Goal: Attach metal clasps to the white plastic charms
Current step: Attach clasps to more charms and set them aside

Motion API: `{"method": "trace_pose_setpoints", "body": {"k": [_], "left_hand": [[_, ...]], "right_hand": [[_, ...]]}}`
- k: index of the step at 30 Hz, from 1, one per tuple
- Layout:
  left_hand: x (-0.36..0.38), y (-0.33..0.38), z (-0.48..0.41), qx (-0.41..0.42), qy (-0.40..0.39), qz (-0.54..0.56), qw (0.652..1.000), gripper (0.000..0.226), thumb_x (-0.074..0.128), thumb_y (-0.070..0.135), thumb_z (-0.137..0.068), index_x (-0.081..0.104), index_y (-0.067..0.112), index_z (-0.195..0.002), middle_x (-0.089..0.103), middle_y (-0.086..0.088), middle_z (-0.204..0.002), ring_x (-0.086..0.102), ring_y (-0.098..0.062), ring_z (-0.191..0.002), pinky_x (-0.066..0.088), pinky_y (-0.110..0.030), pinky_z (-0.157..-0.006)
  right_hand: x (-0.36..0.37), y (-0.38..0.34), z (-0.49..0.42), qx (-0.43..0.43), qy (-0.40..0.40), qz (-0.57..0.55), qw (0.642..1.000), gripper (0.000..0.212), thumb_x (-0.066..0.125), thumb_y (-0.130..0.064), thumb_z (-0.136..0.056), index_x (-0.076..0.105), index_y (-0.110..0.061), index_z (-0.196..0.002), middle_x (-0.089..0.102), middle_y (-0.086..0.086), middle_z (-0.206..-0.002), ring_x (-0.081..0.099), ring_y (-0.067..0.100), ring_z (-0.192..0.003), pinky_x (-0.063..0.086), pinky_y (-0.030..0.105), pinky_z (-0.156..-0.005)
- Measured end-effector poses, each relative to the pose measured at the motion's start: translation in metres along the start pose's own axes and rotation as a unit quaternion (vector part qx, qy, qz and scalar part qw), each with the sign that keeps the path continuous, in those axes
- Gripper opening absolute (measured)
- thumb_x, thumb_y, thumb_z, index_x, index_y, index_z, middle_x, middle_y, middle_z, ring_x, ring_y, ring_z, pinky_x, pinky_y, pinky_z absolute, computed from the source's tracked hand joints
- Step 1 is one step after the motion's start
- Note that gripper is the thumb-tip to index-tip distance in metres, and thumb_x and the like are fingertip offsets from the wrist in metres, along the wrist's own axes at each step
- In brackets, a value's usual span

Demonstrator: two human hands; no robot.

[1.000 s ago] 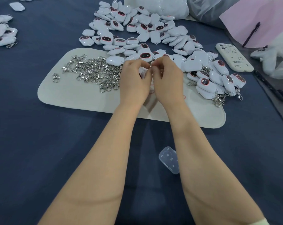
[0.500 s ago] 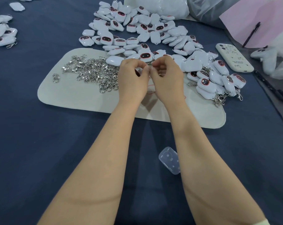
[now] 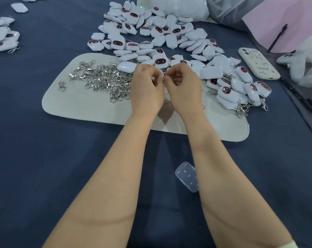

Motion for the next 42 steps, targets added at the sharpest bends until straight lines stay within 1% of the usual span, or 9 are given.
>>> {"method": "trace_pose_setpoints", "body": {"k": [2,6,12,15,19,22,27,33,42], "left_hand": [[-0.001,0.000,0.000,0.003,0.003,-0.006,1.000,0.011,0.056,0.007,-0.090,0.066,0.003,-0.093,0.053,-0.005,-0.111,0.045,-0.007,-0.082,0.029,0.003,-0.067],[-0.001,0.000,0.000,0.008,0.001,-0.016,1.000,0.012,0.055,0.007,-0.090,0.066,0.003,-0.094,0.055,-0.008,-0.113,0.045,-0.007,-0.085,0.028,0.002,-0.069],[-0.003,0.000,0.001,0.002,0.005,-0.007,1.000,0.013,0.055,0.006,-0.090,0.067,0.003,-0.093,0.056,-0.008,-0.113,0.046,-0.006,-0.085,0.028,0.005,-0.068],[-0.001,0.002,0.001,0.004,-0.001,-0.004,1.000,0.011,0.056,0.007,-0.090,0.067,0.005,-0.093,0.056,-0.007,-0.111,0.047,-0.009,-0.080,0.028,0.004,-0.067],[0.005,0.006,0.001,0.013,-0.029,0.000,1.000,0.013,0.053,0.006,-0.092,0.065,0.005,-0.097,0.054,-0.010,-0.113,0.046,-0.009,-0.080,0.029,-0.004,-0.070],[0.008,0.010,0.003,0.027,-0.039,-0.010,0.999,0.014,0.051,0.004,-0.092,0.064,0.004,-0.098,0.052,-0.010,-0.115,0.045,-0.009,-0.082,0.030,0.000,-0.069],[0.005,0.009,0.004,0.030,-0.030,-0.011,0.999,0.013,0.052,0.006,-0.091,0.064,0.003,-0.097,0.052,-0.009,-0.114,0.047,-0.009,-0.084,0.032,-0.010,-0.074],[0.002,0.004,0.002,0.010,-0.030,0.008,0.999,0.011,0.056,0.008,-0.089,0.066,0.005,-0.093,0.057,-0.009,-0.110,0.049,-0.011,-0.082,0.035,-0.015,-0.075],[0.001,-0.002,0.001,-0.016,-0.041,0.023,0.999,0.010,0.057,0.010,-0.090,0.066,0.009,-0.093,0.058,-0.007,-0.110,0.048,-0.010,-0.084,0.032,-0.012,-0.073]], "right_hand": [[0.005,0.003,0.001,0.008,-0.019,-0.009,1.000,0.015,0.057,0.000,-0.086,0.054,-0.015,-0.089,0.056,-0.007,-0.080,0.051,0.003,-0.069,0.043,0.007,-0.061],[0.008,0.004,0.002,-0.001,-0.044,-0.003,0.999,0.017,0.055,0.000,-0.086,0.049,-0.015,-0.088,0.053,-0.012,-0.079,0.051,0.004,-0.072,0.046,0.015,-0.069],[0.007,-0.001,0.003,-0.019,-0.037,-0.009,0.999,0.021,0.055,0.001,-0.085,0.047,-0.019,-0.083,0.051,-0.011,-0.077,0.047,0.000,-0.066,0.044,0.014,-0.062],[0.002,0.000,0.002,-0.016,-0.022,-0.013,1.000,0.020,0.055,0.001,-0.083,0.048,-0.018,-0.082,0.051,-0.012,-0.074,0.047,0.004,-0.068,0.044,0.018,-0.066],[-0.002,0.003,0.000,0.001,-0.013,-0.023,1.000,0.029,0.055,0.000,-0.080,0.045,-0.026,-0.074,0.049,-0.012,-0.070,0.044,0.006,-0.063,0.040,0.019,-0.064],[-0.003,0.005,0.000,0.005,-0.011,-0.023,1.000,0.028,0.055,0.000,-0.079,0.045,-0.025,-0.073,0.050,-0.010,-0.069,0.045,0.009,-0.064,0.041,0.025,-0.065],[-0.005,0.004,0.000,0.003,-0.011,-0.036,0.999,0.029,0.056,0.000,-0.079,0.047,-0.026,-0.072,0.051,-0.012,-0.068,0.045,0.005,-0.062,0.041,0.021,-0.064],[-0.001,-0.001,0.001,-0.024,-0.041,-0.030,0.998,0.030,0.055,0.002,-0.081,0.046,-0.026,-0.074,0.049,-0.011,-0.070,0.044,0.007,-0.064,0.041,0.022,-0.065],[0.000,-0.004,0.002,-0.041,-0.060,-0.014,0.997,0.032,0.055,-0.001,-0.084,0.045,-0.030,-0.075,0.050,-0.014,-0.069,0.045,0.005,-0.063,0.042,0.023,-0.066]]}}
Point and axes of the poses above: each hand's wrist, its own z-axis away from the middle knuckle, its own x-axis out of the palm, y = z × x, the point moved 10 cm from there along -z, towards the middle knuckle
